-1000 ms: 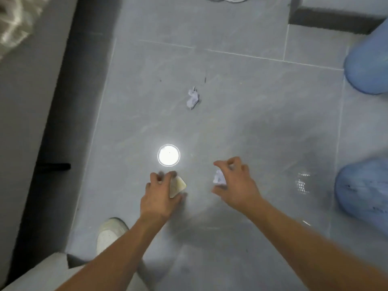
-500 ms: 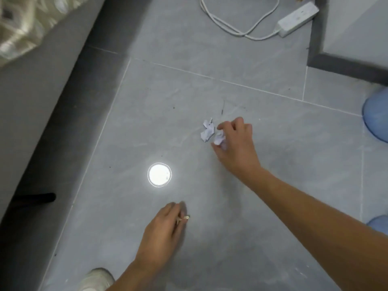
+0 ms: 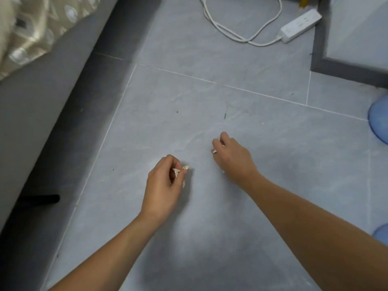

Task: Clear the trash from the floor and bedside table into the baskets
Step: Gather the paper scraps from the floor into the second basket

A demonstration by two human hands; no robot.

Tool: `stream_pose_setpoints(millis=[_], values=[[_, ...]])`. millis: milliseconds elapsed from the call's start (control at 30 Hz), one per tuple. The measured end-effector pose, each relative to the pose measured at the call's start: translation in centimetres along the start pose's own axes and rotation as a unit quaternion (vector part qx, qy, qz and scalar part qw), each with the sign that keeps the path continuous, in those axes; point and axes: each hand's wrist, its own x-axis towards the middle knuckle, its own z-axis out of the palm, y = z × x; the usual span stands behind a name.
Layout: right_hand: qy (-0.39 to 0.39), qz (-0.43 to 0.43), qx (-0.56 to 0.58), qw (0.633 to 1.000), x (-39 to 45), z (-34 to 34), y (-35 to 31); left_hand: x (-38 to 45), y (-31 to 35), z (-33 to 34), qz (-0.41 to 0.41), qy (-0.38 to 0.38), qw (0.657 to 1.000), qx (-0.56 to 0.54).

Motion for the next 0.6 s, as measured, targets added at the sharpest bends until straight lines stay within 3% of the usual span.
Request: stream_pose_setpoints(millis=[200,367,600], values=[[0.029,0.128,0.144,0.981,-7.5,-4.7,3.7,-2.7,5.9,1.0,0.033,-0.059,0.997,0.03],[0.129,0.258,0.29,0.913,-13.3,-15.8,5.0,-6.0,14.0,4.0,0.03,-0.083,0.996,0.015],[0.208,0.419,0.24,0.851,-30.5,-32.9,15.9,-16.5,32.1,14.2,0.074,-0.239,0.967,-0.053]])
